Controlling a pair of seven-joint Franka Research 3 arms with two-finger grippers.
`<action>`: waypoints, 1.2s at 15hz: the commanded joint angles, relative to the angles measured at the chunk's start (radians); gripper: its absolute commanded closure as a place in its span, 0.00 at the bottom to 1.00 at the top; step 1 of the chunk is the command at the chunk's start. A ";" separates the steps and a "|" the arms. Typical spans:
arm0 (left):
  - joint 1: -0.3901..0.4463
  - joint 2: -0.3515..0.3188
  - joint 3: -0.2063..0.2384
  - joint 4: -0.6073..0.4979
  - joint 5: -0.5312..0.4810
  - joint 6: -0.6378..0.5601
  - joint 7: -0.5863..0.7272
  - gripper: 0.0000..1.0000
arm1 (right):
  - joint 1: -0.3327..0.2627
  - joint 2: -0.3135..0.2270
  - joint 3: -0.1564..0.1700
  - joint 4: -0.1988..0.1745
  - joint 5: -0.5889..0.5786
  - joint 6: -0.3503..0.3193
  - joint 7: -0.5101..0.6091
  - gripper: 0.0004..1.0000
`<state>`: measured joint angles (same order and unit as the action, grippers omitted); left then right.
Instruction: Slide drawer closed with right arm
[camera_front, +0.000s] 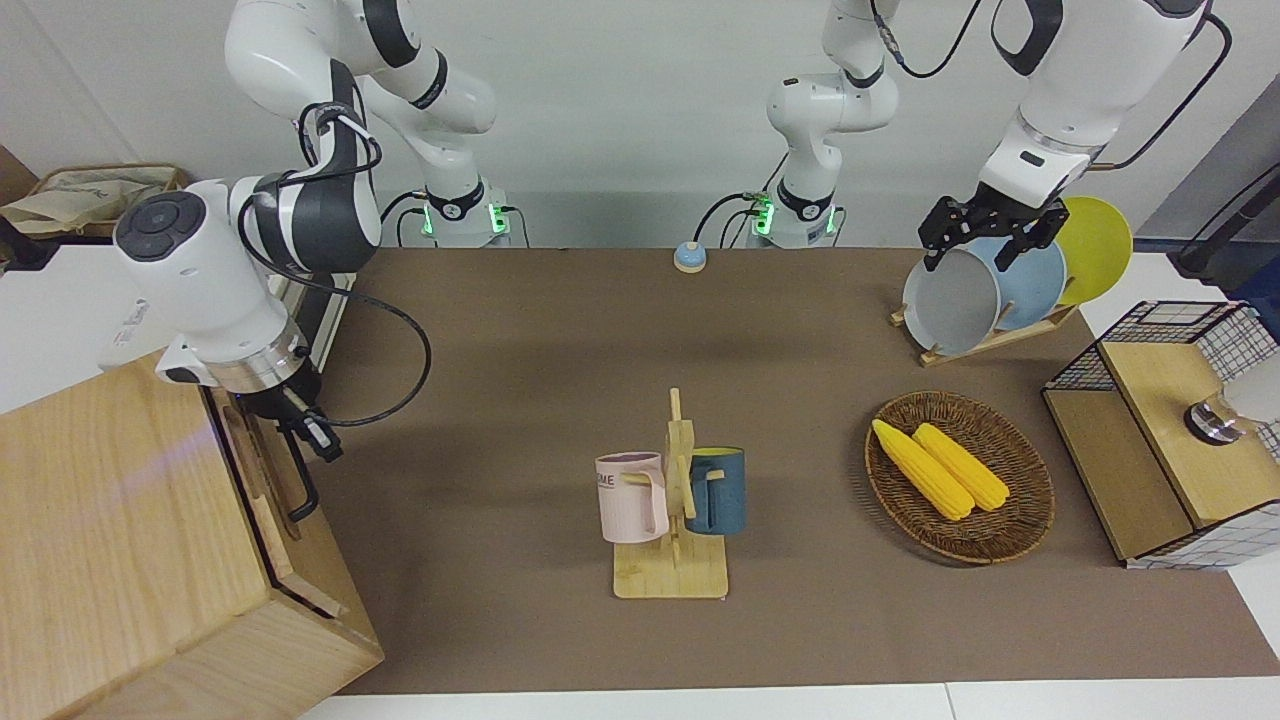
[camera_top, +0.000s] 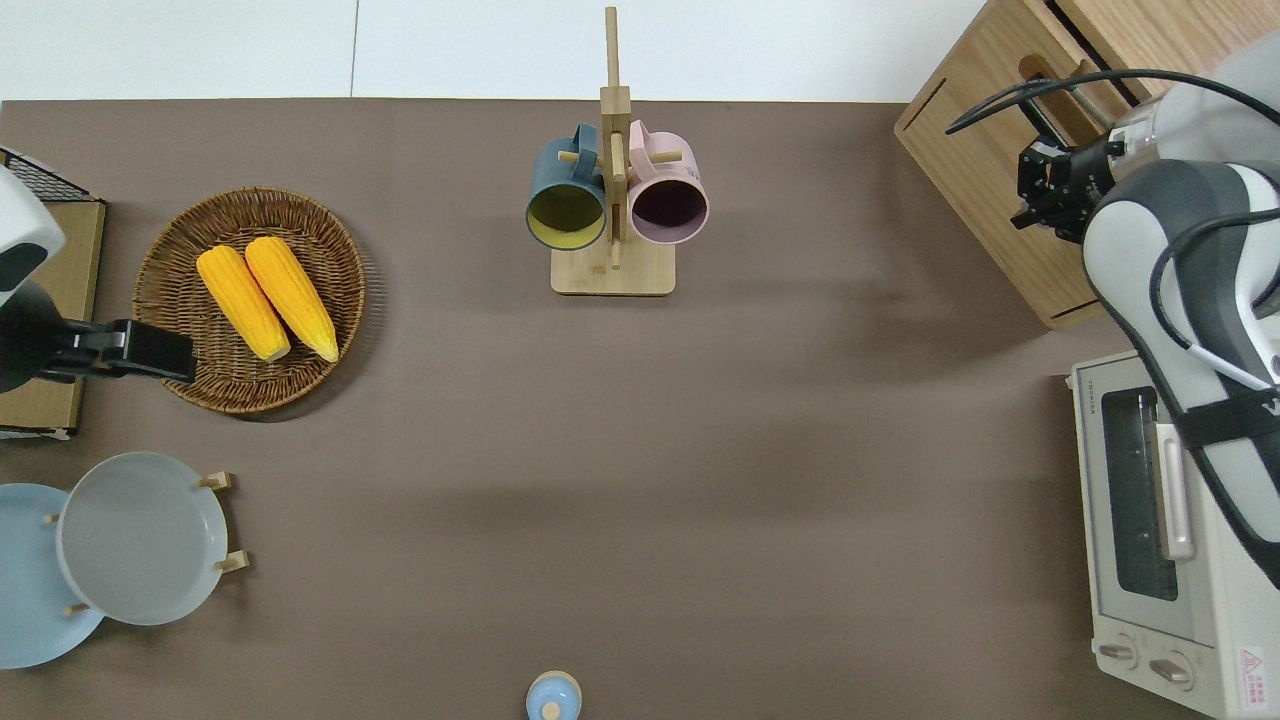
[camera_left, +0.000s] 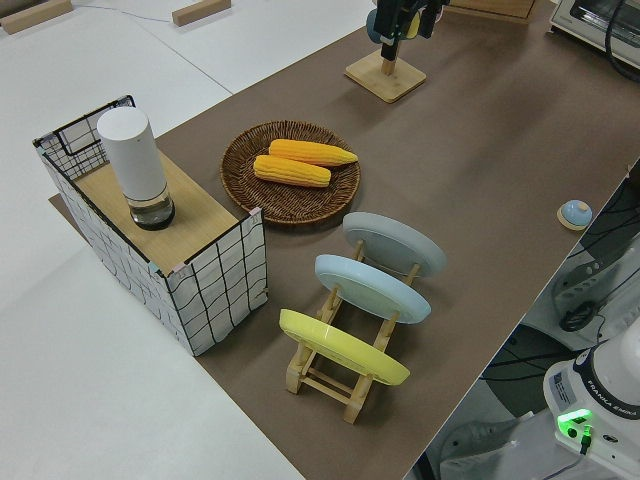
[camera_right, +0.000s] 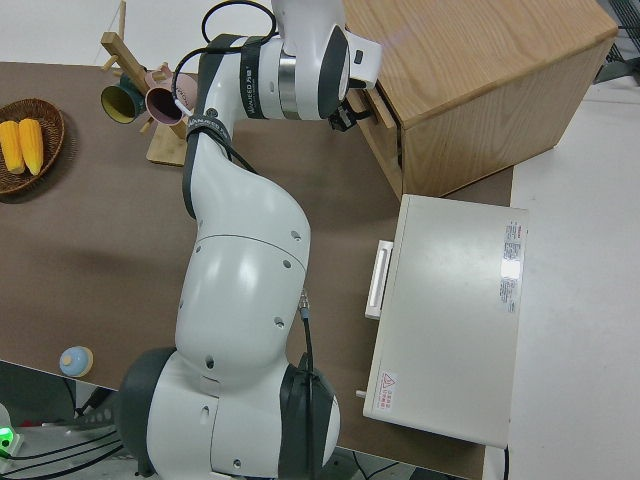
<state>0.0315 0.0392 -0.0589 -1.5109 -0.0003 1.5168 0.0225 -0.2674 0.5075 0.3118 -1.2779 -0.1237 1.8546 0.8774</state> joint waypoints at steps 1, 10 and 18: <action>0.005 0.011 -0.007 0.026 0.017 -0.020 0.010 0.01 | 0.028 0.029 0.007 0.034 -0.021 0.008 -0.025 1.00; 0.005 0.011 -0.007 0.026 0.017 -0.020 0.010 0.01 | 0.298 -0.105 -0.166 -0.067 0.025 -0.052 -0.118 1.00; 0.005 0.011 -0.007 0.026 0.017 -0.020 0.010 0.01 | 0.399 -0.270 -0.322 -0.204 0.127 -0.135 -0.418 1.00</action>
<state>0.0315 0.0392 -0.0589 -1.5109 -0.0003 1.5168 0.0225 0.1033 0.3313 0.0453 -1.3976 -0.0436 1.7641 0.6021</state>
